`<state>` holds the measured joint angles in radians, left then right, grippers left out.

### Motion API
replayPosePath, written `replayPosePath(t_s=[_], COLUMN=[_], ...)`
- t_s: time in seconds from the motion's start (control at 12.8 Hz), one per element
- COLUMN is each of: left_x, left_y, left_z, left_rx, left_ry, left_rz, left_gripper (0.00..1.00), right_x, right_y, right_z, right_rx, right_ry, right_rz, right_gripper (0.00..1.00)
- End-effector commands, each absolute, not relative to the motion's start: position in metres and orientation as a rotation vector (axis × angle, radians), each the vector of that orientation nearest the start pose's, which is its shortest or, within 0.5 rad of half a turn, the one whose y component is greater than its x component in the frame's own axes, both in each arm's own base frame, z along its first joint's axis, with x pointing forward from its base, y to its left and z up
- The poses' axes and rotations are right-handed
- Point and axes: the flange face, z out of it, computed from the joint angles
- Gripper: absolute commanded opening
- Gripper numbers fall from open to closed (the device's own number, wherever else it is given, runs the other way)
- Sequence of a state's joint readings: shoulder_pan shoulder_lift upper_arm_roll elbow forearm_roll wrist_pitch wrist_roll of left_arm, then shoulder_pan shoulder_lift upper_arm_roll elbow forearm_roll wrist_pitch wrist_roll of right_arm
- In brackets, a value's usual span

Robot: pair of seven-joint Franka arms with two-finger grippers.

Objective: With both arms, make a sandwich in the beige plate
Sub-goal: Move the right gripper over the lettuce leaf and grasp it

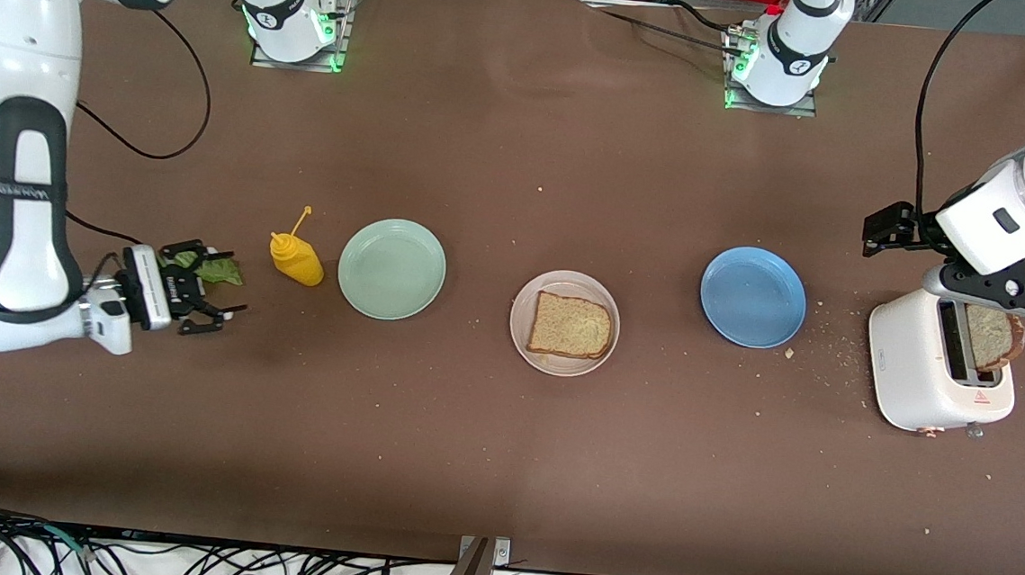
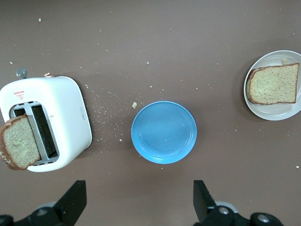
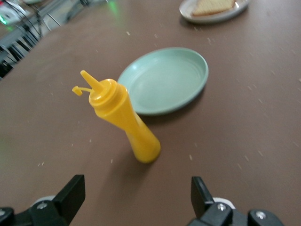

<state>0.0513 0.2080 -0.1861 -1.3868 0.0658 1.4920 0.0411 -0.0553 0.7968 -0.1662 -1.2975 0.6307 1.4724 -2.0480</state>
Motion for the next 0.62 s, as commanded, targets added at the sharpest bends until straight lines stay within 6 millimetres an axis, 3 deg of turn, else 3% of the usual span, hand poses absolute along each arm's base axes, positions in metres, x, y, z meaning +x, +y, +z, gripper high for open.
replayPosePath(t_s=[0.0,0.16,0.23,0.55], left_x=[0.602,0.602,0.602,0.602], left_y=[-0.063,-0.063,-0.063,-0.063], left_z=[0.590,0.590,0.590,0.590], left_rx=[-3.102,-3.102,-3.102,-3.100], left_ry=[0.251,0.251,0.251,0.250], left_rz=[0.155,0.155,0.155,0.155], left_gripper=[1.00,1.00,1.00,1.00], right_x=[0.673,0.664,0.662,0.652], right_y=[-0.073,-0.072,-0.072,-0.054], right_z=[0.321,0.356,0.363,0.361], right_rx=[-1.913,-2.192,-2.323,-2.735], right_ry=[-1.767,-1.663,-1.595,-1.271], right_rz=[-0.055,0.077,0.108,0.237], right_gripper=[1.00,1.00,1.00,1.00])
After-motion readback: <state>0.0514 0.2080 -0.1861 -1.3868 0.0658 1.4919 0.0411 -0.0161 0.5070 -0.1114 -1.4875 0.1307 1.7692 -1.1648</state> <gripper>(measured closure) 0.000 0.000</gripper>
